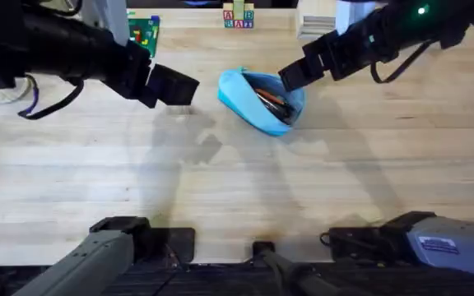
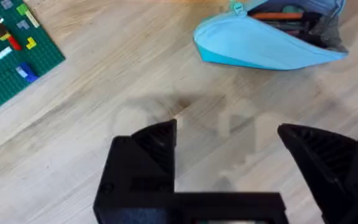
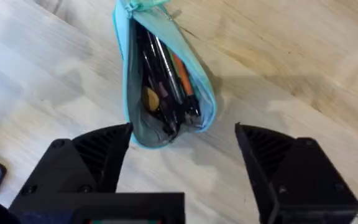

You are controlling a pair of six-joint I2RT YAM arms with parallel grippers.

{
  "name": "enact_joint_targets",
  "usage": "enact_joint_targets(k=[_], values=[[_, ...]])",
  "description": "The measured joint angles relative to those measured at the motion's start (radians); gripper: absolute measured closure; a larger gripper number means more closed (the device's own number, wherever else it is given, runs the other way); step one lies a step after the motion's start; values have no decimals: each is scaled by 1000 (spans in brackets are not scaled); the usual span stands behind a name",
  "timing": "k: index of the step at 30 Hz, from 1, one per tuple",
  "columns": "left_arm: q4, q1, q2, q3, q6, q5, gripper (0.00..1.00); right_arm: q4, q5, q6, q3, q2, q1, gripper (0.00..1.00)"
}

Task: Unzip the bag, pick up the pens from the table one at a time and place them inside, then zip the bag closed.

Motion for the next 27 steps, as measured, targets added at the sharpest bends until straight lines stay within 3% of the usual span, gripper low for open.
enact_joint_targets(k=[12, 27], values=[[2, 0, 0, 0, 0, 0, 6, -54, 7, 81, 12, 0, 3, 4], [2, 0, 0, 0, 0, 0, 6, -119, 145, 203, 222, 17, 122, 5]])
